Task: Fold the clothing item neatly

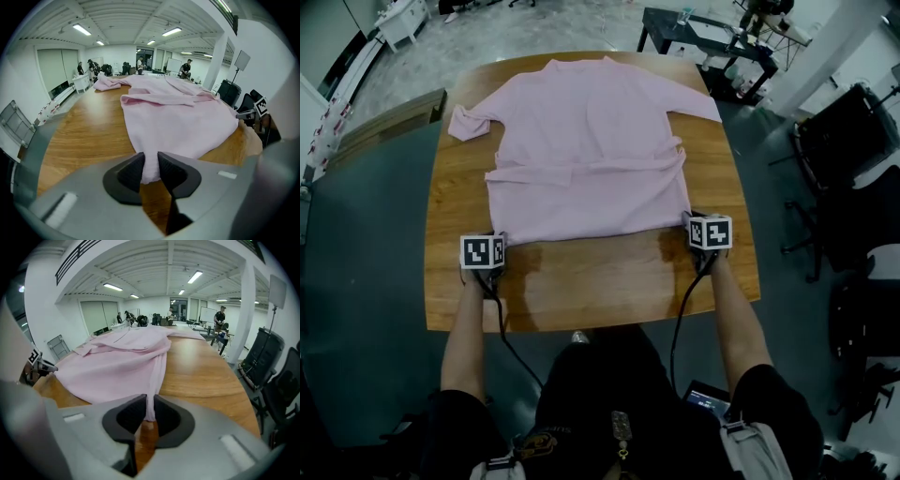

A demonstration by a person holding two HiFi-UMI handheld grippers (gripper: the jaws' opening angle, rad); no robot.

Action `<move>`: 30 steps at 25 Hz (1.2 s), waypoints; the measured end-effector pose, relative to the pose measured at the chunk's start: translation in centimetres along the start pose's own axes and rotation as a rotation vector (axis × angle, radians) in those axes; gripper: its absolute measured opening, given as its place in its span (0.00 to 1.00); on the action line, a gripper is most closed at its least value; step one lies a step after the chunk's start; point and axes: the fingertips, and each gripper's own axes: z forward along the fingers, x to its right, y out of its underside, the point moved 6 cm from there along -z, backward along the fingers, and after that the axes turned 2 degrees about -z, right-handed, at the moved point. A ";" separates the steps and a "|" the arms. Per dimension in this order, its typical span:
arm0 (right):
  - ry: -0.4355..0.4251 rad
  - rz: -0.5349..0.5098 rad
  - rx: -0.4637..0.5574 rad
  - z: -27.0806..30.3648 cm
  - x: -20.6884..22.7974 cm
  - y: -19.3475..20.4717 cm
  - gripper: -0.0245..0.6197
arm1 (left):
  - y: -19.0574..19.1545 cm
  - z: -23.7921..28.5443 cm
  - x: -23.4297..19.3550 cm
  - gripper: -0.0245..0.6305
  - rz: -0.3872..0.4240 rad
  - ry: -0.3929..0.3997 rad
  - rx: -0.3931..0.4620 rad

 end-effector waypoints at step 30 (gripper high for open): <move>-0.064 0.027 0.022 -14.3 -5.1 17.2 0.10 | 18.6 -12.3 4.3 0.17 -0.024 -0.048 -0.038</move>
